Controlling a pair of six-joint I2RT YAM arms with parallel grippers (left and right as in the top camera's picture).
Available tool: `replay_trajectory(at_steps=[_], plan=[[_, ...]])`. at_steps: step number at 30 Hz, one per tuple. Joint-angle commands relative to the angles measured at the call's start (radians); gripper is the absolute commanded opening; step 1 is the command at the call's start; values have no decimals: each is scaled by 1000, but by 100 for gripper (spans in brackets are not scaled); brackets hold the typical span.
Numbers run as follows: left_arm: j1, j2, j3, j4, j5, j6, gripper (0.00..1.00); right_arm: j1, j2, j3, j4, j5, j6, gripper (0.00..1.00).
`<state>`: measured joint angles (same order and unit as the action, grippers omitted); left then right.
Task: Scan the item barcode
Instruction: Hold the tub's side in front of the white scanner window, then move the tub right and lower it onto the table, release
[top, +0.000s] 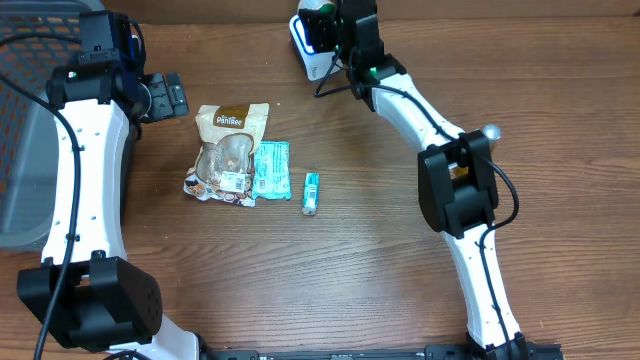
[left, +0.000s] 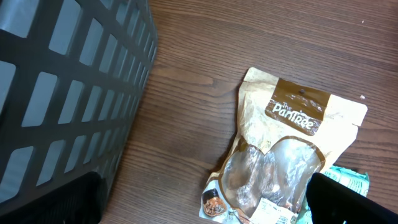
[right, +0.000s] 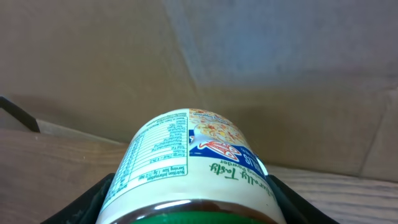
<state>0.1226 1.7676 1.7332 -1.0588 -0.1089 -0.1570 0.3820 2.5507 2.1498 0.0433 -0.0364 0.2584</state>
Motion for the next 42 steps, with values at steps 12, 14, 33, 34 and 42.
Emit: replay_trajectory(at_steps=[12,14,33,34,42], plan=[[8,-2,15,0,-13,4,100,4,66,9,163,9,90,4],[8,-2,15,0,-13,4,100,4,66,9,169,9,91,4],[8,-2,15,0,-13,4,99,-25,-124,10,-10,-122,111,4],[8,-2,15,0,-13,4,100,-26,-143,10,-41,-122,111,4],[8,-2,15,0,-13,4,100,-42,-354,10,-615,-122,111,6]])
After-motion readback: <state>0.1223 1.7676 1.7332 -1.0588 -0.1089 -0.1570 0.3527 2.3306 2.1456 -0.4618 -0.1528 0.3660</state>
